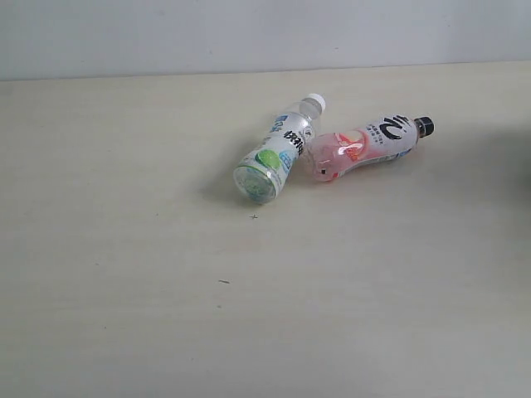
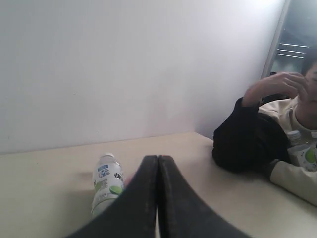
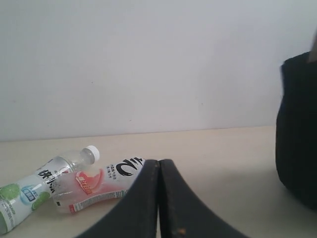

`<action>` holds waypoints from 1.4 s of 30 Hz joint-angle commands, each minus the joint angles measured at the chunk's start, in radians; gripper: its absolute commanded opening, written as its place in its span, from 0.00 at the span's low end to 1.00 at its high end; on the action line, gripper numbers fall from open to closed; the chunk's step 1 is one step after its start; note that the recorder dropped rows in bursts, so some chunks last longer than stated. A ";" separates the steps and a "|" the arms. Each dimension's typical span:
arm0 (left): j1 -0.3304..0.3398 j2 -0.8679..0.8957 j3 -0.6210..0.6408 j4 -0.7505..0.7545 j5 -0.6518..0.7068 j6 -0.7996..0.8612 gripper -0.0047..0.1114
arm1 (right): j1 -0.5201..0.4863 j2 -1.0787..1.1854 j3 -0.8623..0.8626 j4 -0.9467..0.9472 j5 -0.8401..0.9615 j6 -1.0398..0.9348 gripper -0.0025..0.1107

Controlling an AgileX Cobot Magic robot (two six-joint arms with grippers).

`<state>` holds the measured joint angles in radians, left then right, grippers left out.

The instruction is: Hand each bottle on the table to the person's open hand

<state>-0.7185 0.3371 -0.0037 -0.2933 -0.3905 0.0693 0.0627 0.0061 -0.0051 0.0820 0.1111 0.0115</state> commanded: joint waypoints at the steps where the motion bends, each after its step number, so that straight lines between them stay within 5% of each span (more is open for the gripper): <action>1: 0.002 -0.076 -0.005 0.020 0.113 0.000 0.04 | -0.004 -0.006 0.005 0.001 -0.004 -0.004 0.02; 10: 0.002 -0.263 -0.068 0.029 0.328 0.031 0.04 | -0.004 -0.006 0.005 0.001 -0.004 -0.004 0.02; 42: 0.002 -0.283 0.004 0.022 0.287 0.027 0.04 | -0.004 -0.006 0.005 0.001 -0.004 -0.003 0.02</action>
<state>-0.7185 0.0556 -0.0032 -0.2692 -0.1042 0.0964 0.0627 0.0061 -0.0051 0.0820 0.1111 0.0115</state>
